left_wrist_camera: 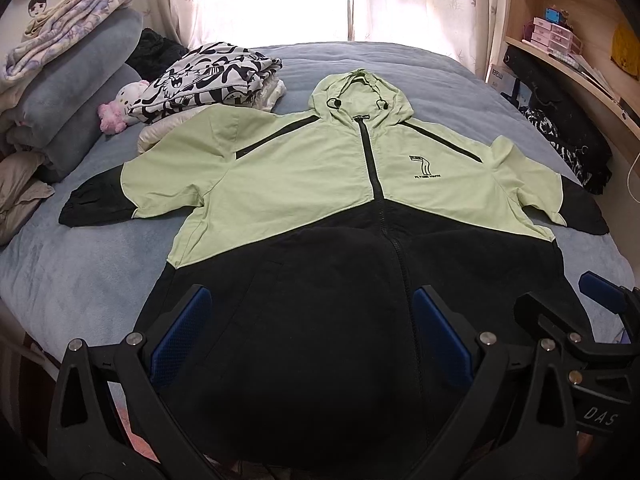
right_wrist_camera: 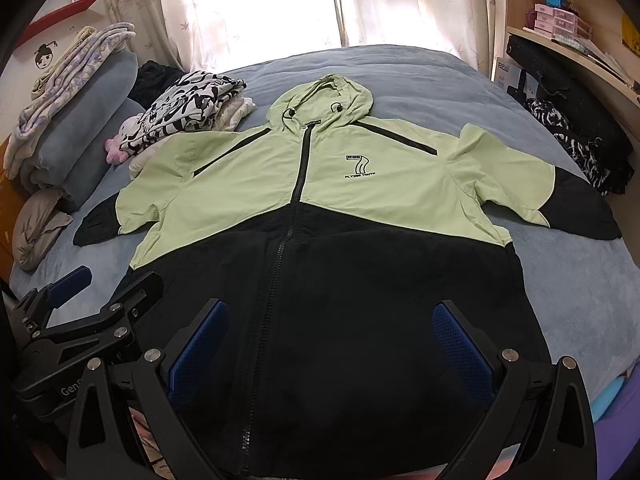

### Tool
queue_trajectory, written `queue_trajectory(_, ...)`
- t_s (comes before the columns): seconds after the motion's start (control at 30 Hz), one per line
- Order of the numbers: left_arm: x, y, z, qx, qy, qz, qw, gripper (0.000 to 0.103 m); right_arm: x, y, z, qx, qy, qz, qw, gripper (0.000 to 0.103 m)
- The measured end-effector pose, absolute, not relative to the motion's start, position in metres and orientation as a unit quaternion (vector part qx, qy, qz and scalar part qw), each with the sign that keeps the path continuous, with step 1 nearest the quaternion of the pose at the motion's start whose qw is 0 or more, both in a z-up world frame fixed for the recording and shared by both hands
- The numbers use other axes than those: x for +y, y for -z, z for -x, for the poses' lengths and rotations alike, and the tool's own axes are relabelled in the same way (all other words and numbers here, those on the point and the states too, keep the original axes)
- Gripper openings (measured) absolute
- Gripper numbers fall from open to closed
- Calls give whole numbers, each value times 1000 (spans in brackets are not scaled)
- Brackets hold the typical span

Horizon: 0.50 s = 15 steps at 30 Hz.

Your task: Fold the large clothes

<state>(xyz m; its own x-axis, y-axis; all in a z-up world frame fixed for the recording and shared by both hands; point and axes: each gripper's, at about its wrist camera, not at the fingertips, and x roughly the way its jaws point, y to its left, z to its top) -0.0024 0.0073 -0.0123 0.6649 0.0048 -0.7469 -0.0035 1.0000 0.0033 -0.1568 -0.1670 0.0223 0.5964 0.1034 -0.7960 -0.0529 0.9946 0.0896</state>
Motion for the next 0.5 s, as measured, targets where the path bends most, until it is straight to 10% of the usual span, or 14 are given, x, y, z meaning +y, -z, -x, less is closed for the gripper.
queue_trajectory(0.5,7,12,2,410,-3,-1,912,100,-167,-22,158,447,-45,-27,893,103)
